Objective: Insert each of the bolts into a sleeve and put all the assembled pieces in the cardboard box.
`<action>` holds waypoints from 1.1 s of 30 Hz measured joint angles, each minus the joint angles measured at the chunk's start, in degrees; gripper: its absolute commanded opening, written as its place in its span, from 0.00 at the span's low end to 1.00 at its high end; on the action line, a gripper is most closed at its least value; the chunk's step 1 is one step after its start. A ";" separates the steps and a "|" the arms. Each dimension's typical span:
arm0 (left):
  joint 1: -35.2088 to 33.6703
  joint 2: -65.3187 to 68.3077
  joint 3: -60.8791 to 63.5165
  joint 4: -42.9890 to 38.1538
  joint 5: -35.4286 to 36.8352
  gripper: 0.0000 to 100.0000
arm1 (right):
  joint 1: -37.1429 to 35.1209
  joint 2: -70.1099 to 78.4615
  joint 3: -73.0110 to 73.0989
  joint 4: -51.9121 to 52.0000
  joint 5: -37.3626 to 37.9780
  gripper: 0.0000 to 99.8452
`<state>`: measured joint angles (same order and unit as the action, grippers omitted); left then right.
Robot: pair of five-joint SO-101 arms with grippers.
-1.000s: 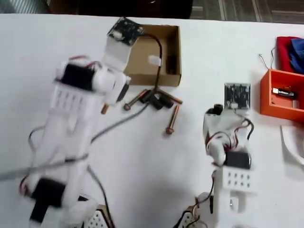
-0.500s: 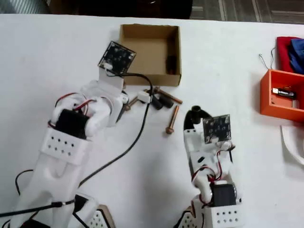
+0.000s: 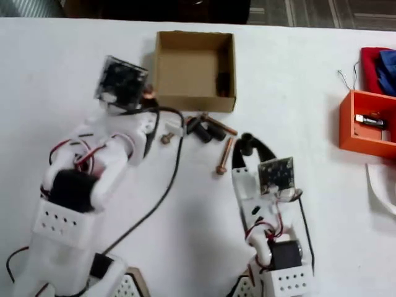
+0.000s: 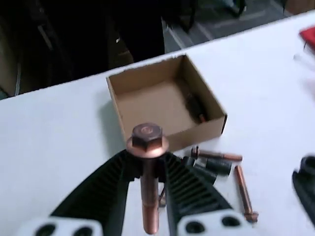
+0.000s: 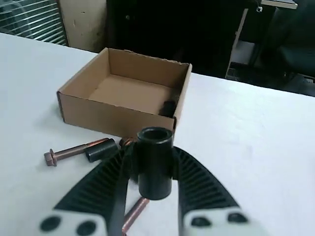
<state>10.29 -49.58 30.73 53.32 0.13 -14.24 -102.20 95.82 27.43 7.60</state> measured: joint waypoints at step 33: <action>19.16 2.55 11.52 -31.56 21.80 0.03 | -4.75 0.09 0.53 -7.21 -7.65 0.02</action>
<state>29.45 -47.03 42.24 21.76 21.93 -18.99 -102.11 96.35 20.22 -0.04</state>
